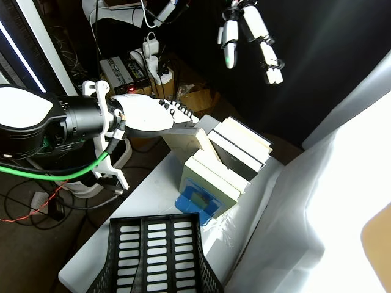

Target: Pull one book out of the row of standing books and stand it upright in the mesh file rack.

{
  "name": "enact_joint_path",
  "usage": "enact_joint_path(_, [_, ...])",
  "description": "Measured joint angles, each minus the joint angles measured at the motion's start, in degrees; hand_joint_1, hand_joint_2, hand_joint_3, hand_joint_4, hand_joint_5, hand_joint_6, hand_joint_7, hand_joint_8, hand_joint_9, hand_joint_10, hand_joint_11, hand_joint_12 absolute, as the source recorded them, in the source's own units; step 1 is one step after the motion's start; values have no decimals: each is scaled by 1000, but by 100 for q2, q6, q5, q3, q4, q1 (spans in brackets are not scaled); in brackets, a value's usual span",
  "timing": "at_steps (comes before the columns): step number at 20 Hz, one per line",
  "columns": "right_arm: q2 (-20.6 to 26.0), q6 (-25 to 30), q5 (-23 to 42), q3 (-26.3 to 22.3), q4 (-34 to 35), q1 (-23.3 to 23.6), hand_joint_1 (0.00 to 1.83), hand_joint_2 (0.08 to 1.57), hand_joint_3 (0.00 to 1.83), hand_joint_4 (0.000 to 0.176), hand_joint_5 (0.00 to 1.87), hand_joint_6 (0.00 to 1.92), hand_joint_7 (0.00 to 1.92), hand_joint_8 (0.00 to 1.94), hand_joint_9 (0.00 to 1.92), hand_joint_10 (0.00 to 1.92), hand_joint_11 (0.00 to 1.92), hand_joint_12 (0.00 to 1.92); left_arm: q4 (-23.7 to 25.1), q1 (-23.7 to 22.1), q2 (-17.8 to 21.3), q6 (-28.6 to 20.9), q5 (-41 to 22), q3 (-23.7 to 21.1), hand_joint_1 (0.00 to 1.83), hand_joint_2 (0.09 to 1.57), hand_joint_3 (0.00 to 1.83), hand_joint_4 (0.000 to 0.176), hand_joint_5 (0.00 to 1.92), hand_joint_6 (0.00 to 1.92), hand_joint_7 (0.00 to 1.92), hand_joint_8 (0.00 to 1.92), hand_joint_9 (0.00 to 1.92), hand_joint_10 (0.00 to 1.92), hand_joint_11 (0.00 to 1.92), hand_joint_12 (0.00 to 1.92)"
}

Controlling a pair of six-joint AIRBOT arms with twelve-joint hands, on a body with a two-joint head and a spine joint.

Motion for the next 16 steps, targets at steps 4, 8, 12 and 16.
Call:
enact_joint_path(4, [-356,577,-20,177,-957,2,735,938,17,0,0,0,0,0,0,0,0,0,129,-85,-133,0,81,96,688,1245,0,71,106,5,0,0,0,0,0,0])
enact_joint_path(8, [-645,946,31,247,-1714,0,688,963,27,0,0,0,0,0,0,0,0,0,44,-24,-131,-2,70,96,663,1278,0,57,61,0,0,0,0,0,0,0])
enact_joint_path(12, [-833,1257,11,260,-2406,2,666,1100,73,0,0,0,0,0,0,0,0,0,-310,275,24,0,-155,-68,688,1299,7,23,103,15,0,0,0,0,0,0])
enact_joint_path(16, [-1023,1292,66,247,-2583,2,884,1096,55,0,0,0,0,0,0,0,0,0,-675,527,205,2,-466,-223,686,1314,10,44,100,7,0,0,0,0,0,0])
